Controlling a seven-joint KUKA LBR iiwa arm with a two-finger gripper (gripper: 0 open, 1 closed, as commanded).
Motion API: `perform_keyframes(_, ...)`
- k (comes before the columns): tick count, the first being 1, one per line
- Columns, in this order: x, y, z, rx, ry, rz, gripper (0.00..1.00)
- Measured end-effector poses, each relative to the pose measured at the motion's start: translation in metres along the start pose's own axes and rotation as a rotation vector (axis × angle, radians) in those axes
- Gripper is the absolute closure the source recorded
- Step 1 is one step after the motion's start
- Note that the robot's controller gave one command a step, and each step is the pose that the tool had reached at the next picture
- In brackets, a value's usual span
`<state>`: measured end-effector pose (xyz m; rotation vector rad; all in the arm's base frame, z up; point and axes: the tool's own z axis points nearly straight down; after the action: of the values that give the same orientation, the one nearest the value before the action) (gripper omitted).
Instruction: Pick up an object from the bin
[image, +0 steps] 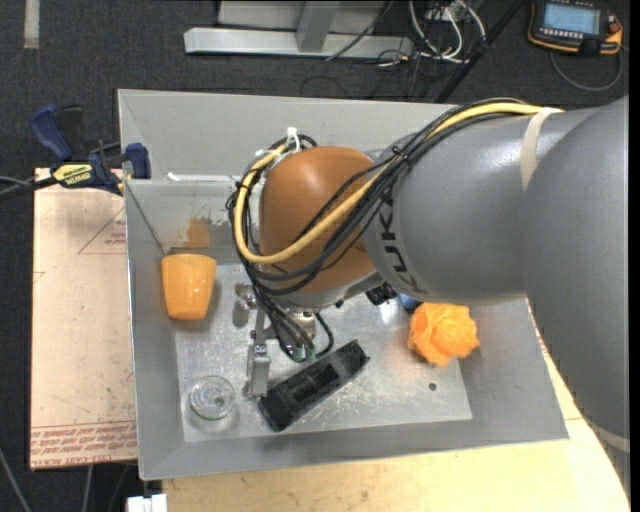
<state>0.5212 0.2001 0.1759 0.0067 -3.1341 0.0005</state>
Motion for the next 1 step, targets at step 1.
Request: perform_keyframes(1, -0.0020, -0.0011, -0.0044, -0.002, -0.007, 0.004, 0.00)
